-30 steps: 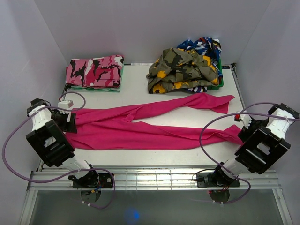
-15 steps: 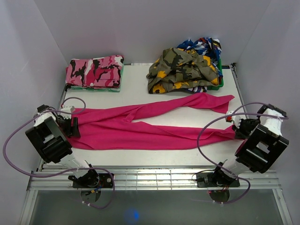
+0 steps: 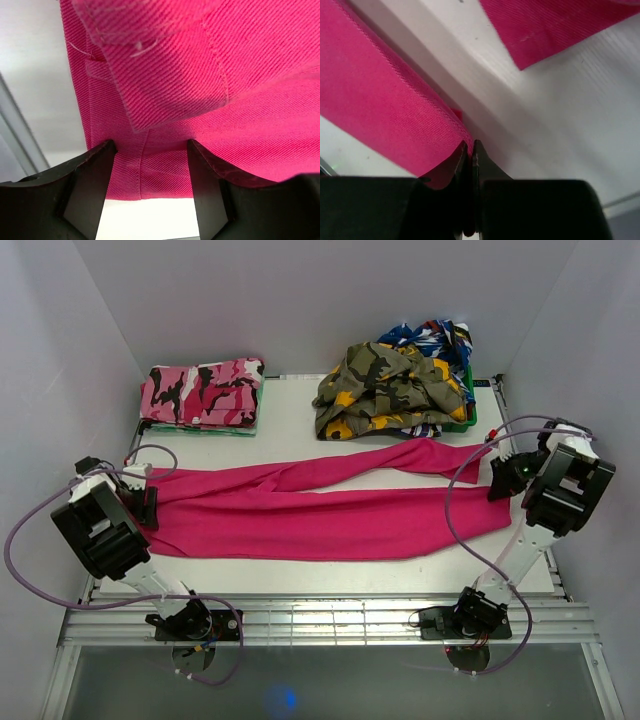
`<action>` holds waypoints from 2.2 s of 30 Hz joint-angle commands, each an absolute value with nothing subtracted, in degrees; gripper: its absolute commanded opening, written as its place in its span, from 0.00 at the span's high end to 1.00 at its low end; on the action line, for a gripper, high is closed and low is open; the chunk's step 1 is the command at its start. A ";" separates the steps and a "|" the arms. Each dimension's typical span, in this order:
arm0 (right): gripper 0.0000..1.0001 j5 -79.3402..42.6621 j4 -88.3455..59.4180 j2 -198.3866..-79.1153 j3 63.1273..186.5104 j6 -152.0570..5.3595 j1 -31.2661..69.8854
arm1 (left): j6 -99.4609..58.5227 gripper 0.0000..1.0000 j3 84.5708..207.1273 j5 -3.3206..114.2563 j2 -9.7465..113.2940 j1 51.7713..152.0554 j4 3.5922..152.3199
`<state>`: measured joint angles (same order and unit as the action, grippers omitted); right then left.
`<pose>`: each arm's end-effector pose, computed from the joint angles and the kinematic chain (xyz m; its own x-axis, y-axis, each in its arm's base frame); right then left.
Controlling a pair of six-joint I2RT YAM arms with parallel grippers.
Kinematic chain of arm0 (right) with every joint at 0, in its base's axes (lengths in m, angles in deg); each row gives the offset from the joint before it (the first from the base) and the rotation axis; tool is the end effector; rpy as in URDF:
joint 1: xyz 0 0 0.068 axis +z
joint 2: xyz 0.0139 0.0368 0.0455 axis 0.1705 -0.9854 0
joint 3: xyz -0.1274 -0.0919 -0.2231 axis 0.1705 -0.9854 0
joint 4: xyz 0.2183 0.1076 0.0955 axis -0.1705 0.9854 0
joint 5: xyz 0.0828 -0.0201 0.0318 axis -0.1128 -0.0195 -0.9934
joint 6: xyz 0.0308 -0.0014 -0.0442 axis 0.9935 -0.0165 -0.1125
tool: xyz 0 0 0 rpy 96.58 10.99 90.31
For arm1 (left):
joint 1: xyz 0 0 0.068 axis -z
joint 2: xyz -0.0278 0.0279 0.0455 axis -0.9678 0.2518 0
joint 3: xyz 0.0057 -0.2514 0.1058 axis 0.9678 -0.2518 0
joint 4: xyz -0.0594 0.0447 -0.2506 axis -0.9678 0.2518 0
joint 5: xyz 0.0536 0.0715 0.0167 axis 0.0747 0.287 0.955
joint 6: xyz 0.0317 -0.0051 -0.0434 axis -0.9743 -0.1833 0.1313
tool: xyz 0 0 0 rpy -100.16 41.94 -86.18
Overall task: Fold and stack the trousers
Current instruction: Flatten the trousers out
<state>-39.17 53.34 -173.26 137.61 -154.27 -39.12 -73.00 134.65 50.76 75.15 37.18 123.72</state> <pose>0.3303 -0.1660 0.1884 -0.6903 -0.5821 -0.4298 -0.7059 0.6722 0.2232 0.2458 0.1835 0.1640 -0.9648 0.0529 -0.2575 0.0734 0.9948 -0.0705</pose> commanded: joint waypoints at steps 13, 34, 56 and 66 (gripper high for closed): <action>0.10 -39.79 50.59 -163.17 134.53 -141.14 -43.03 | -75.29 0.23 131.86 53.54 76.48 35.86 118.64; 0.14 -34.53 39.79 -136.51 94.90 -173.32 -24.15 | -74.95 0.18 146.43 27.71 67.25 38.49 138.41; 0.80 -36.36 53.93 -172.16 142.58 -163.24 0.73 | -67.30 0.18 151.02 28.22 69.35 48.96 139.21; 0.30 -41.02 53.33 -172.23 154.58 -140.65 -6.46 | -67.73 0.19 149.01 29.10 69.09 48.96 138.77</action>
